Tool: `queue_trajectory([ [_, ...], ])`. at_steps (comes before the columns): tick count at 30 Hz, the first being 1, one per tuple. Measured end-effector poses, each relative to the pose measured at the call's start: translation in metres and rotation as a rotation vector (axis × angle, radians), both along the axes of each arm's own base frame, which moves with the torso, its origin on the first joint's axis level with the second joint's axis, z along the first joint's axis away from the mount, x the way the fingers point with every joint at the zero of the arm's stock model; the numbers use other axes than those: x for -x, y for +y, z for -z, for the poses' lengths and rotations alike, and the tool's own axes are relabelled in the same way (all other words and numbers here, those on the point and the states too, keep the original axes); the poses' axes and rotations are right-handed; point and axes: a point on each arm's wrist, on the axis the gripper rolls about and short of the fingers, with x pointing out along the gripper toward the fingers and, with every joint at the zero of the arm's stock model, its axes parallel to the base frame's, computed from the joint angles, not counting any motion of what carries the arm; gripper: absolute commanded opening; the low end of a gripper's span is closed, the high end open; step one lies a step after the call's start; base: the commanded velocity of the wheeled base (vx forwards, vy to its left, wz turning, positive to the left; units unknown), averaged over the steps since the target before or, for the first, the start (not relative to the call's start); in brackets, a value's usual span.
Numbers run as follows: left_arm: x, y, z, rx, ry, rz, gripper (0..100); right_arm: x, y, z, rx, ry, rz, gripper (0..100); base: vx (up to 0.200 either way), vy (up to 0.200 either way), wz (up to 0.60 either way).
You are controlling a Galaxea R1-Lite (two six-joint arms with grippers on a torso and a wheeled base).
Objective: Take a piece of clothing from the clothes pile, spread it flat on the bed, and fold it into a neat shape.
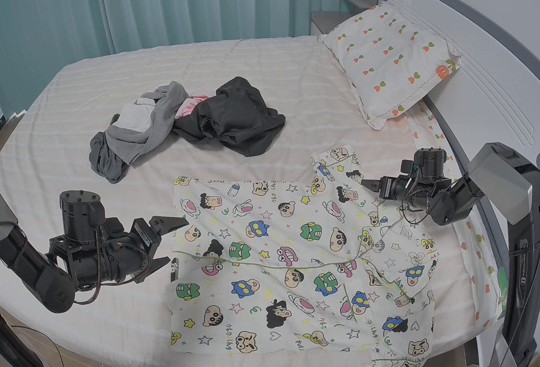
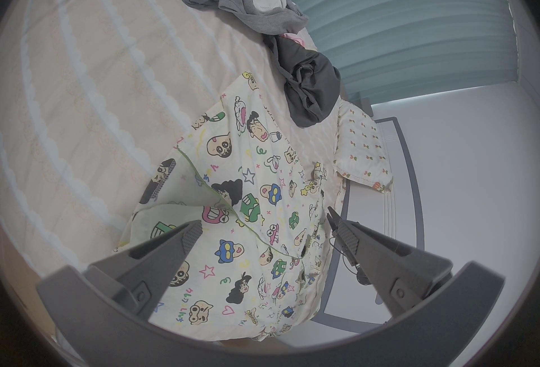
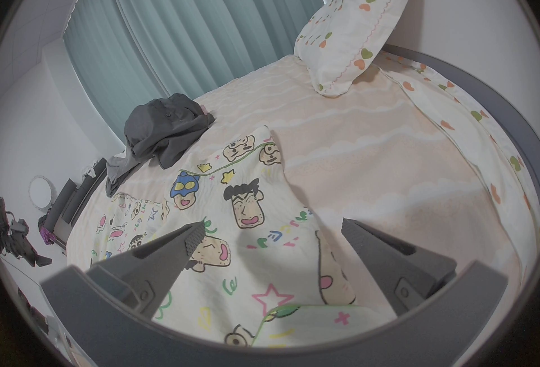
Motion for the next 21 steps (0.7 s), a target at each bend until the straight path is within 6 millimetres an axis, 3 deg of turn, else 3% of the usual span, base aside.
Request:
queue_trajectory([
  [11,0.001,0.0,0.0,0.006,0.001,0.006,100,-0.009,0.013,0.01,0.002,0.024,-0.027,100,0.0,0.0,0.0],
  [12,0.001,0.0,0.0,0.006,0.001,0.006,100,-0.01,0.015,0.01,0.001,0.024,-0.031,0,0.0,0.0,0.0],
  [21,0.001,-0.001,0.002,0.005,0.006,0.007,100,-0.019,0.022,0.01,-0.022,0.025,-0.036,0,0.0,0.0,0.0],
])
